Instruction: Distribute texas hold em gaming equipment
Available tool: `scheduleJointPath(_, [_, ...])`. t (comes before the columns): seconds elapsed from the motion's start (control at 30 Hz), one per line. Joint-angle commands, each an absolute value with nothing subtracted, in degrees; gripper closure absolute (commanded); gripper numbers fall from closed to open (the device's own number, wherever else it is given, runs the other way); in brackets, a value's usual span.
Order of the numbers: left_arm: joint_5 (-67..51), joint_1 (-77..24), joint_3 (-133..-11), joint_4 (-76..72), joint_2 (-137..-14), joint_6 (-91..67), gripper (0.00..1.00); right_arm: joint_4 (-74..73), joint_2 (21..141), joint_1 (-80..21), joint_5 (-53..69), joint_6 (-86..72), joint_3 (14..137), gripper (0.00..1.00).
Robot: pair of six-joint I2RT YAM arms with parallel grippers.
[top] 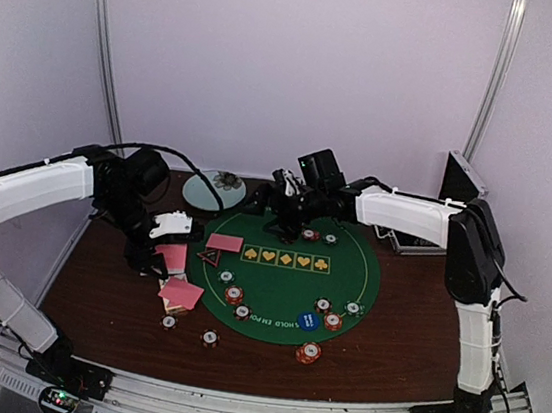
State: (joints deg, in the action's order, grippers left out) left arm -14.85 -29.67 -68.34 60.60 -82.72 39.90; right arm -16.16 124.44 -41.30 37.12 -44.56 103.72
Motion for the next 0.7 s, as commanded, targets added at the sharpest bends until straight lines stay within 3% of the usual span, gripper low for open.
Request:
scheduleJointPath(0.0, [-16.28, -29.37, -71.20, 60.68, -81.96, 38.86, 0.88, -6.58, 116.92, -42.75, 37.01, -47.81, 92.95, 0.01])
scheduleJointPath(0.37, [-16.22, -29.43, -71.95, 60.74, -82.13, 38.11, 0.88, 8.59, 107.79, -49.08, 37.58, -56.19, 78.35, 0.00])
scheduleJointPath(0.67, [-17.85, -29.44, -73.92, 60.74, -82.93, 36.55, 0.88, 15.01, 113.90, -52.70, 40.63, -61.80, 82.04, 0.05])
